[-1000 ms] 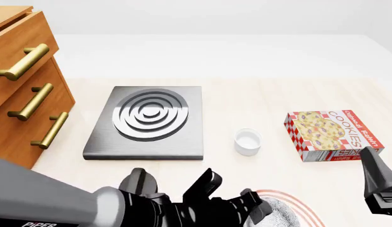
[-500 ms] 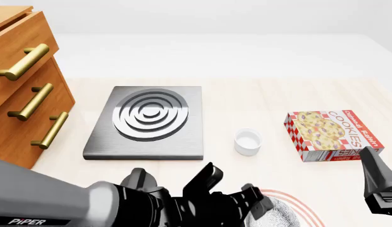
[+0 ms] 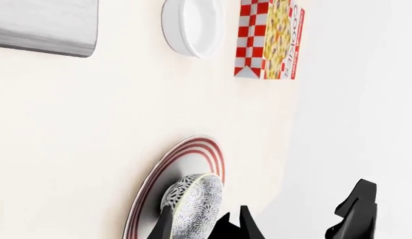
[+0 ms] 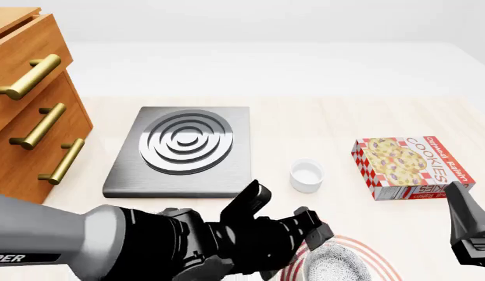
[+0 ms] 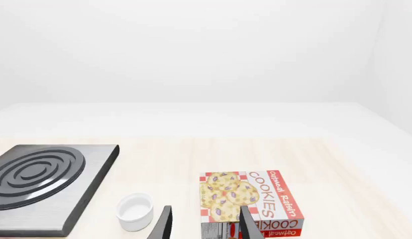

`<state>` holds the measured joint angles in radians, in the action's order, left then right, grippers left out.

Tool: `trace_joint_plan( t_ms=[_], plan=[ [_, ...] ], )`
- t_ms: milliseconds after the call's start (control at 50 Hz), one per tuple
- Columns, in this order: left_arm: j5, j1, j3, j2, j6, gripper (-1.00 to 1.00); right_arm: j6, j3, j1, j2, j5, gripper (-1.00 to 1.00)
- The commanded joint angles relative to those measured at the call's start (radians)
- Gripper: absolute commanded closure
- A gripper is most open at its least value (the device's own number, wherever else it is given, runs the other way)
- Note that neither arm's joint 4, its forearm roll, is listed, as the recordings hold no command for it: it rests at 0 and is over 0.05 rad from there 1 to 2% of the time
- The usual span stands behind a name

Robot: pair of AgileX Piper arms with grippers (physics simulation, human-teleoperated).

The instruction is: Pick the akita bowl on the wooden cabinet and place it on the plate.

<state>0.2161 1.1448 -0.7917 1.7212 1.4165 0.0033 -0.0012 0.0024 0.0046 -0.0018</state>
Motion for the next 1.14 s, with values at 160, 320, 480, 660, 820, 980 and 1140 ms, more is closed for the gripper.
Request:
trace_joint_plan(
  t_ms=[160,320,480,660,820,980,1140],
  plan=[
    [-0.071,-0.066,-0.020,-0.069,-0.070,-1.00,0.000,0.000,0.000,-0.001,0.002,-1.00],
    [-0.104,-0.102,-0.032,-0.107,-0.107,-1.00,0.000,-0.001,0.000,-0.001,0.002,-1.00],
    [-0.139,-0.160,-0.043,-0.168,-0.145,-1.00,0.000,-0.001,0.000,-0.001,0.002,-1.00],
    [-0.174,-0.228,-0.048,-0.243,-0.191,-1.00,0.000,-0.001,0.000,0.001,0.000,-1.00],
    [-0.189,-0.335,-0.062,-0.340,-0.252,-1.00,0.000,-0.001,0.000,0.002,-0.001,-1.00],
    [-0.227,-0.437,-0.111,-0.444,-0.356,-1.00,0.000,-0.001,0.000,0.003,-0.002,-1.00],
    [-0.277,-0.418,-0.152,-0.458,-0.507,-1.00,0.000,-0.001,0.000,0.003,-0.002,-1.00]
  ],
)
